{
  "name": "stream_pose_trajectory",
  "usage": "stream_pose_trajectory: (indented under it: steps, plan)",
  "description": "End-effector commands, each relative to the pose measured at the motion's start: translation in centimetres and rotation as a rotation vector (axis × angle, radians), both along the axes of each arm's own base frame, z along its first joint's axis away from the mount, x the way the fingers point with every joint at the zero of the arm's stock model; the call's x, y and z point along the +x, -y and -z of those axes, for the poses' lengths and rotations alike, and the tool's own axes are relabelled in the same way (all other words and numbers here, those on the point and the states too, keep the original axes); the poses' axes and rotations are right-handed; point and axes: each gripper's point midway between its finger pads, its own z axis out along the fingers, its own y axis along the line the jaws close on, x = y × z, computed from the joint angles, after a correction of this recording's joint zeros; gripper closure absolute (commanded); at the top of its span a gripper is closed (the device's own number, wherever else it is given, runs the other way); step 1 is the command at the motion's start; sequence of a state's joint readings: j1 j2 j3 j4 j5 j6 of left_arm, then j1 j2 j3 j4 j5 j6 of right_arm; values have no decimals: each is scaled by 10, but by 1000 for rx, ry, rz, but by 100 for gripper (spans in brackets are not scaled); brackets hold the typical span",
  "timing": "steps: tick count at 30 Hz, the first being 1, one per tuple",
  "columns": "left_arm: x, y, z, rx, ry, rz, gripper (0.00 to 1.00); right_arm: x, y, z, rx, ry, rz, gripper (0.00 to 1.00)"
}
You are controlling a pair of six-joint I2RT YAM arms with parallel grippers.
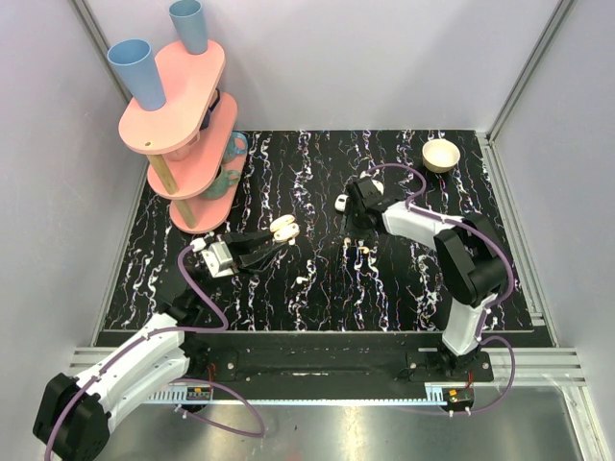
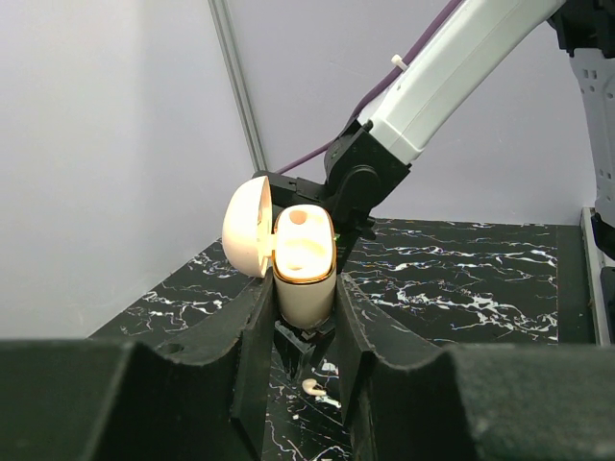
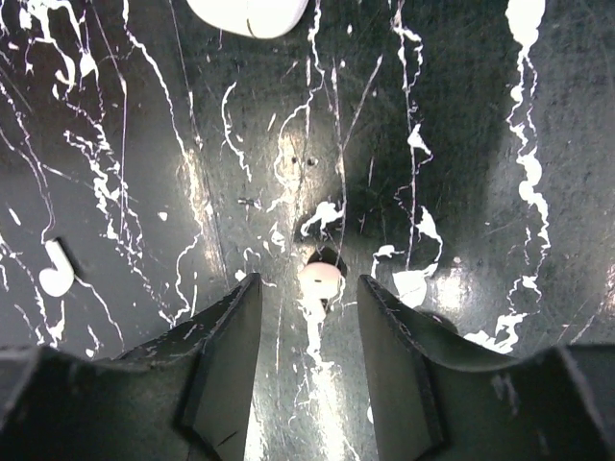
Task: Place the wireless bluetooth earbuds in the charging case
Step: Pick up the left earbud from the center of the board.
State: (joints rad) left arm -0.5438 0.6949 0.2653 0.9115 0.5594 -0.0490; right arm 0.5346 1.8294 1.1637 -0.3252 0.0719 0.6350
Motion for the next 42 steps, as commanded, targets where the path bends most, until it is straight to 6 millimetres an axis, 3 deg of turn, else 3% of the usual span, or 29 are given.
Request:
stream_pose_trajectory:
  steps: [1, 23, 42]
  plan:
    - [-5, -4, -28, -41, 83, -13, 100, 15, -5, -9, -34, 50, 37, 49]
    - [-7, -6, -27, -45, 88, -16, 100, 13, -7, 11, -104, 0, 36, 54]
    - [-7, -6, -26, -47, 82, -15, 100, 9, -6, 12, -135, 1, 17, 57]
